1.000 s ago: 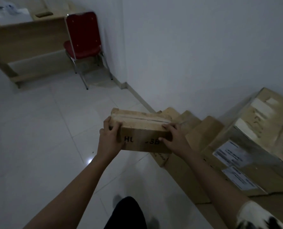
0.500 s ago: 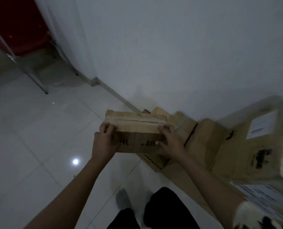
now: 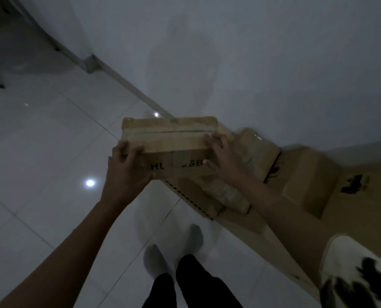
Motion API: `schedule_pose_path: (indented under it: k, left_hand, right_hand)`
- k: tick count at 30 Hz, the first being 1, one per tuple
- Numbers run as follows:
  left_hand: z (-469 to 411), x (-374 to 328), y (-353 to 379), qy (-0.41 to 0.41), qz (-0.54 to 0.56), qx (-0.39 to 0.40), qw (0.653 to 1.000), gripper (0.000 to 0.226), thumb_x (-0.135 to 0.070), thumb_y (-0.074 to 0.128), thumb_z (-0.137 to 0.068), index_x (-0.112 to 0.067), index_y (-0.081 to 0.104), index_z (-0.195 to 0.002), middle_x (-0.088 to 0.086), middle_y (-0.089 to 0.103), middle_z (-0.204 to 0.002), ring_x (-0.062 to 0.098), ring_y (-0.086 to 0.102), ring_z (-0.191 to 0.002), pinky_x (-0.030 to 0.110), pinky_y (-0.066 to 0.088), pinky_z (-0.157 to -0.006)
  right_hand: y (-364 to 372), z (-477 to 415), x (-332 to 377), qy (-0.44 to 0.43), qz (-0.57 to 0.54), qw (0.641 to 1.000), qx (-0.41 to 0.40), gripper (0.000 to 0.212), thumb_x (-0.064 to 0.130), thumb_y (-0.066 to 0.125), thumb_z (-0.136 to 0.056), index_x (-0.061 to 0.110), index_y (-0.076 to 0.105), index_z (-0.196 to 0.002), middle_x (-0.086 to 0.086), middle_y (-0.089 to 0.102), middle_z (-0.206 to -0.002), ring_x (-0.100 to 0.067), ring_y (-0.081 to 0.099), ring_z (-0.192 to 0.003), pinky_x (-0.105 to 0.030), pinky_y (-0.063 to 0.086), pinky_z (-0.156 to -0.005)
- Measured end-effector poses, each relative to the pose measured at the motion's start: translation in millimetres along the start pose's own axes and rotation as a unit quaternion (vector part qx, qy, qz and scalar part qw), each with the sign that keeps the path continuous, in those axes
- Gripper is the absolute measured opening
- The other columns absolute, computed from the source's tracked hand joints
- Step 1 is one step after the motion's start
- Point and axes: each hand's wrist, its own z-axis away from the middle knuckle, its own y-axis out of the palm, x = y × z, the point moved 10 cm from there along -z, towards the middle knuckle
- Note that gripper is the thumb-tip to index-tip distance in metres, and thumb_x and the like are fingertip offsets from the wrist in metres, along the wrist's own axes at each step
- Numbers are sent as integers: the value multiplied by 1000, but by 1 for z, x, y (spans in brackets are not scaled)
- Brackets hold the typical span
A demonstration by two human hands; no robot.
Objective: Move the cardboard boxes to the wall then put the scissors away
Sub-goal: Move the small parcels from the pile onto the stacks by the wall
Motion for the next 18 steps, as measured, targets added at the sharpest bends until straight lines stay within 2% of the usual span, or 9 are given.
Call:
schedule_pose_path:
  k: [3, 8, 15, 18]
  left_hand:
    - [-13, 16, 27, -4, 8, 15, 1000, 79, -34, 83, -69, -27, 39, -135, 13, 19, -149, 43, 35, -129, 59, 45, -98]
    - [-16, 27, 65, -6, 19, 46, 999, 81, -34, 81, -73, -23, 38, -141, 16, 15, -151, 42, 36, -128, 52, 46, -99]
    - [-17, 14, 112, -12, 50, 76, 996, 73, -26, 79, -78, -23, 42, -141, 17, 18, -150, 40, 36, -131, 47, 48, -99]
    - [-8, 14, 128, -45, 63, 92, 993, 73, -27, 78, -79, -22, 41, -141, 13, 9, -152, 38, 32, -135, 41, 44, -104]
  right_hand:
    - [10, -31, -23, -12, -13, 1000, 16, 70, 15, 67, -91, 12, 30, -151, -14, 25, -149, -33, 32, -135, -44, 34, -112]
    - [23, -63, -52, -29, 38, 998, 37, 65, 18, 68, -89, 13, 38, -146, -11, 29, -147, -32, 35, -133, -47, 40, -107]
    - [28, -78, -96, 9, 39, 999, 37, 65, 11, 73, -83, 15, 45, -141, -15, 32, -145, -37, 38, -131, -54, 38, -107]
    - [30, -81, -102, 18, 64, 997, 37, 65, 9, 75, -80, 17, 46, -137, -14, 31, -144, -38, 39, -129, -53, 41, -105]
